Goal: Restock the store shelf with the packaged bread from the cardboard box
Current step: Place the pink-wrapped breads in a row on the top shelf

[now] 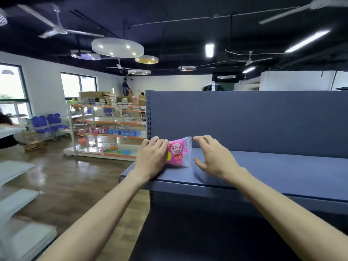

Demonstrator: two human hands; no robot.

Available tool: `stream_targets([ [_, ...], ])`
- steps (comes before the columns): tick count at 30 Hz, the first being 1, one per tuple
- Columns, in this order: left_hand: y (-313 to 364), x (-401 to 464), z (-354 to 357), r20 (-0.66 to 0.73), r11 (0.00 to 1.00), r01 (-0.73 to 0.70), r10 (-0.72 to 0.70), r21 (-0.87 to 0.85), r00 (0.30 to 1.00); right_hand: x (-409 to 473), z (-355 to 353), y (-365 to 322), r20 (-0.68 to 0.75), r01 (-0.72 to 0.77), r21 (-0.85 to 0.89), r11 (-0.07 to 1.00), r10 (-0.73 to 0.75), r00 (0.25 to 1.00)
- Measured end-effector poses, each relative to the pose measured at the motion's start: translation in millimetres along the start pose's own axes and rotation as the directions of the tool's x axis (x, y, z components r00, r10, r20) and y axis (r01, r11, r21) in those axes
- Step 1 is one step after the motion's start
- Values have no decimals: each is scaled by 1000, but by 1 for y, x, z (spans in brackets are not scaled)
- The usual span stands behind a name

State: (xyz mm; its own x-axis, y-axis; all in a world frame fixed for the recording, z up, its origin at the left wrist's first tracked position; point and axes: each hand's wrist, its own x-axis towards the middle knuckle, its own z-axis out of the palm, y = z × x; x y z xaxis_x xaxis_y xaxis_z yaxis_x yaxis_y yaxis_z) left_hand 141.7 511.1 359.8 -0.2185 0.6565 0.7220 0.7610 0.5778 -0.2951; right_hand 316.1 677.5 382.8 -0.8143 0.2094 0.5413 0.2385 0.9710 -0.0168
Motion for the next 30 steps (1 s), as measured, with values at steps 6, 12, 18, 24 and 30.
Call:
stream_targets([
  [6, -16, 28, 41, 22, 994, 91, -90, -63, 996, 37, 46, 7, 70, -110, 54, 992, 106, 992],
  [12, -36, 65, 72, 52, 988, 134, -131, -76, 990, 98, 67, 9, 58, -164, -35, 986, 166, 984],
  [18, -45, 86, 102, 61, 986, 141, -136, -87, 989, 124, 101, 12, -74, -185, -10, 983, 184, 980],
  [24, -55, 89, 136, -9, 973, 166, -169, -162, 986, 125, 113, 14, -63, -188, 234, 954, 208, 976],
  [30, -55, 87, 150, -18, 979, 125, -130, -159, 991, 127, 117, 9, -13, -183, 285, 941, 194, 981],
])
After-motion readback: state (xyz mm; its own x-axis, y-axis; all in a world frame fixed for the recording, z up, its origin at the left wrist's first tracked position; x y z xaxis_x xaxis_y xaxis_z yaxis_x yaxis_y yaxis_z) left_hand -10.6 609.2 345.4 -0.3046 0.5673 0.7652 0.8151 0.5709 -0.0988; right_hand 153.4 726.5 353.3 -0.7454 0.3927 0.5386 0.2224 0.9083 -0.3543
